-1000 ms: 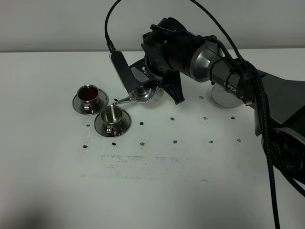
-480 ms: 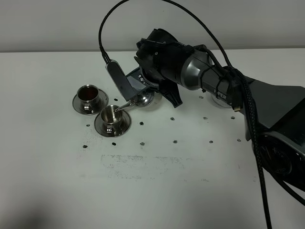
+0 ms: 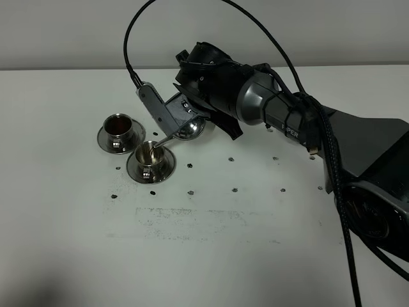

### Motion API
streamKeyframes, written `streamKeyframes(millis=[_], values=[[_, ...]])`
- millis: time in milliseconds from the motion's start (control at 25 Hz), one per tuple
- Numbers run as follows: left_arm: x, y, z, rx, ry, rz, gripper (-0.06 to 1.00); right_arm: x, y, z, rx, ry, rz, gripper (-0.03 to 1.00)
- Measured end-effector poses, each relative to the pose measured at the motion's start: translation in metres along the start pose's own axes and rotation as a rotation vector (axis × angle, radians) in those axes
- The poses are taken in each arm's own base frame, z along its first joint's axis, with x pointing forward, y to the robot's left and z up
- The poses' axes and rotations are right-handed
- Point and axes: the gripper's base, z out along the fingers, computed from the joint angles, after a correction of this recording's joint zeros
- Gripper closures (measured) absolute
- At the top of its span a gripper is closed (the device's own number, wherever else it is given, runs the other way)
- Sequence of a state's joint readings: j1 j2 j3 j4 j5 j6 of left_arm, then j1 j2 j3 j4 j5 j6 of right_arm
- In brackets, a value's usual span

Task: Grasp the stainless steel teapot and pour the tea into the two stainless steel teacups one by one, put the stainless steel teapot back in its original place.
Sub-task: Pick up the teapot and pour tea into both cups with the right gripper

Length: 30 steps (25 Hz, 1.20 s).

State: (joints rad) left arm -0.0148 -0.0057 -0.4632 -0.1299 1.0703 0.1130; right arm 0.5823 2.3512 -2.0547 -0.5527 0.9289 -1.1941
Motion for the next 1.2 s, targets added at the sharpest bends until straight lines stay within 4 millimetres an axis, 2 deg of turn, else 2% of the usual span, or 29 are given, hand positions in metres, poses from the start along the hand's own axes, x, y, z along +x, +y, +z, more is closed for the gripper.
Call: streamKeyframes(millis=[1200], values=[[0.0000, 0.0000, 0.0000, 0.000, 0.000, 0.000, 0.57, -0.0086, -0.0063, -0.0087, 0.072, 0.097, -0.118, 0.77]])
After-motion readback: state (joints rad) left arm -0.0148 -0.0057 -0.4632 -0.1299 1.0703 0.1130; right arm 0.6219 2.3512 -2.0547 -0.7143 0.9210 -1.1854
